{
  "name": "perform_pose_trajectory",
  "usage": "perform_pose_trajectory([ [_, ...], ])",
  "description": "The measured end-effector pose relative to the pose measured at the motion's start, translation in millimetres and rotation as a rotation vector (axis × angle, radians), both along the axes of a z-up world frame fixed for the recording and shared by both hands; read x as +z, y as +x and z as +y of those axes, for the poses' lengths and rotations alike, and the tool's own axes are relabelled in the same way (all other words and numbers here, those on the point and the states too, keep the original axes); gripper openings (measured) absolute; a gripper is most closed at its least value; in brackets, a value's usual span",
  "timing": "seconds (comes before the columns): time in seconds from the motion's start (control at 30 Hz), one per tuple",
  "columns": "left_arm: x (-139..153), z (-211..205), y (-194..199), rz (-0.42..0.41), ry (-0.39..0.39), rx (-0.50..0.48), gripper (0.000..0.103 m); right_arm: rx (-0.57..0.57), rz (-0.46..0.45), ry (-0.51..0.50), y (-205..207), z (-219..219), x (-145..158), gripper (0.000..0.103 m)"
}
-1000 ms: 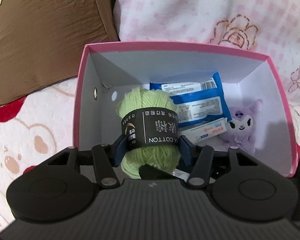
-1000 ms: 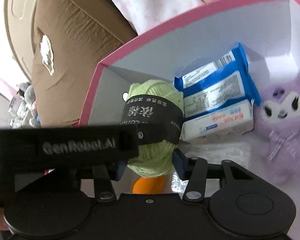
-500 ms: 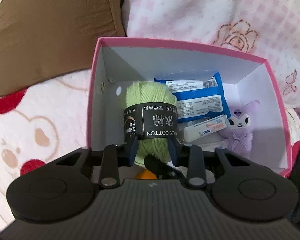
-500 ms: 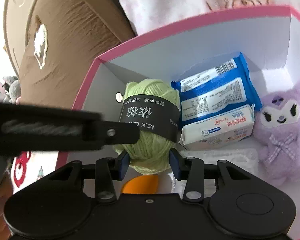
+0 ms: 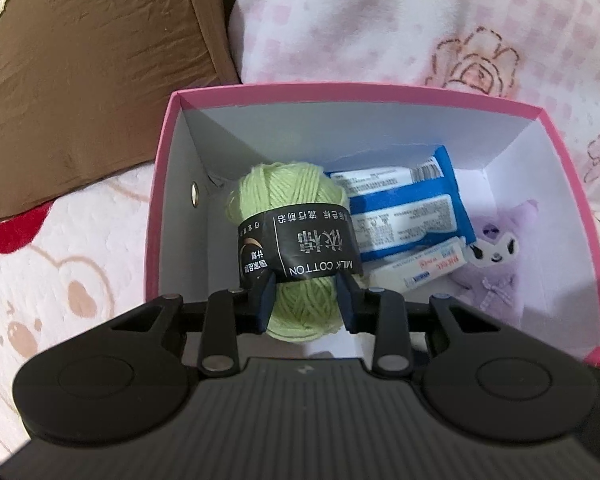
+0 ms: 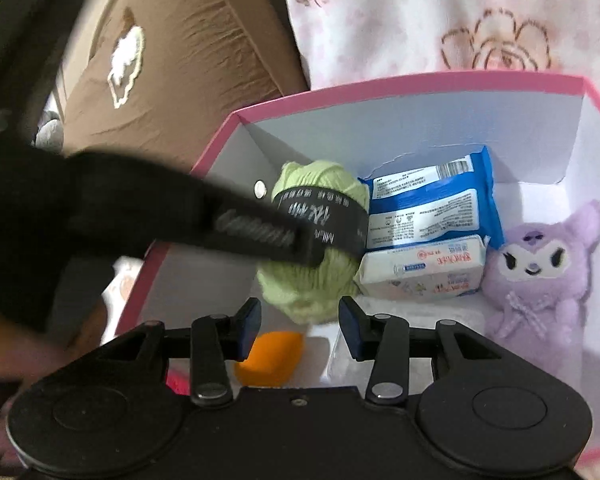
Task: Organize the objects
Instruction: 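Lower the green yarn ball into the pink box and open both grippers, then withdraw both tools up and away from the pink box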
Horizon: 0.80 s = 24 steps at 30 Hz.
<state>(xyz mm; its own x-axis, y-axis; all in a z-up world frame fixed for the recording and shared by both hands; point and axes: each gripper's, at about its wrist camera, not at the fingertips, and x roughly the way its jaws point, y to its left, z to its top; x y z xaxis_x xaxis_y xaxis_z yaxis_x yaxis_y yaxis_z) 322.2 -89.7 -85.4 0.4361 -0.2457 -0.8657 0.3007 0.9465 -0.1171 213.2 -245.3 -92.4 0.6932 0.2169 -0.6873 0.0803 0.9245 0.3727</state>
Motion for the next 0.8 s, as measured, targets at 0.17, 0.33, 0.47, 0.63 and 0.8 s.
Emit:
perform_pose_trajectory([
  [0.17,5,12,7,0.021,-0.053,-0.004,0.032,-0.016,0.014,-0.013,-16,5,13,0.049],
  [0.33,14,17,-4,-0.004,-0.052,-0.019,0.04,-0.025,-0.013,-0.117,-23,3,24,0.055],
  [0.47,26,28,-16,-0.016,-0.052,-0.021,0.05,-0.008,0.007,-0.25,-24,11,30,0.061],
  [0.63,52,49,-35,-0.025,-0.061,-0.006,0.055,-0.005,-0.025,-0.262,-37,10,52,0.067],
  [0.8,75,68,-61,-0.041,-0.062,-0.001,0.064,-0.013,-0.075,-0.302,-56,17,73,0.071],
])
